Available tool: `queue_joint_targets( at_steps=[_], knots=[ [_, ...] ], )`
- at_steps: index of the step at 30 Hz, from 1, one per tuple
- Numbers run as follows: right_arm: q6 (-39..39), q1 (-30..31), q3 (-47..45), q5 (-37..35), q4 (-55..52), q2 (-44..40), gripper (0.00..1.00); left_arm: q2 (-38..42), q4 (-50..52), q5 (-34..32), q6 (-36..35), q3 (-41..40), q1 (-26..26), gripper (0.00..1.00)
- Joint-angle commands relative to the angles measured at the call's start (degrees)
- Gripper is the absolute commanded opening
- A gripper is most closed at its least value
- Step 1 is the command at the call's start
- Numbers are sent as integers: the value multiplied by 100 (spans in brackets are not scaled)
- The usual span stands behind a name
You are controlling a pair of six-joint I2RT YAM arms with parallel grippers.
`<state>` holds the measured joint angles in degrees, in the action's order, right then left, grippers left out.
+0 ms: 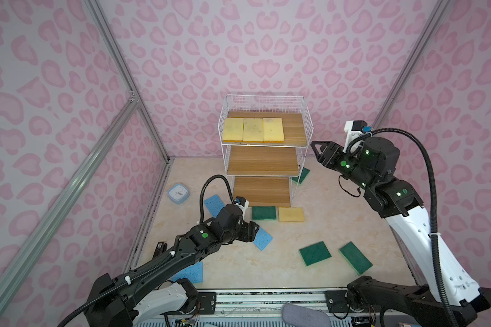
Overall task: Arrange cleaning sponges on a shelf
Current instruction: Pick up the cleaning sponge from the center of the table.
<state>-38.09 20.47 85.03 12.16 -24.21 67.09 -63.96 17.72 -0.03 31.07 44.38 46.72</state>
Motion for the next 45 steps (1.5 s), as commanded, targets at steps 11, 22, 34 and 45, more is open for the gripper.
queue_joint_targets(
  at_steps=[11,22,34,45],
  knots=[
    [-335,-1414,-2739,1458,245,-1580,51,-2585,-1509,-627,830,1402,653,54],
    [-377,-1606,-3929,1526,290,-2090,51,-3903,-1727,-578,943,2216,663,52],
    [-252,-1591,-4133,1553,229,-2097,52,-4735,-1732,-411,1124,2672,392,52],
    [-208,-1577,-4121,1527,281,-1954,53,-5100,-1790,-93,1112,2743,329,55]
  ],
)
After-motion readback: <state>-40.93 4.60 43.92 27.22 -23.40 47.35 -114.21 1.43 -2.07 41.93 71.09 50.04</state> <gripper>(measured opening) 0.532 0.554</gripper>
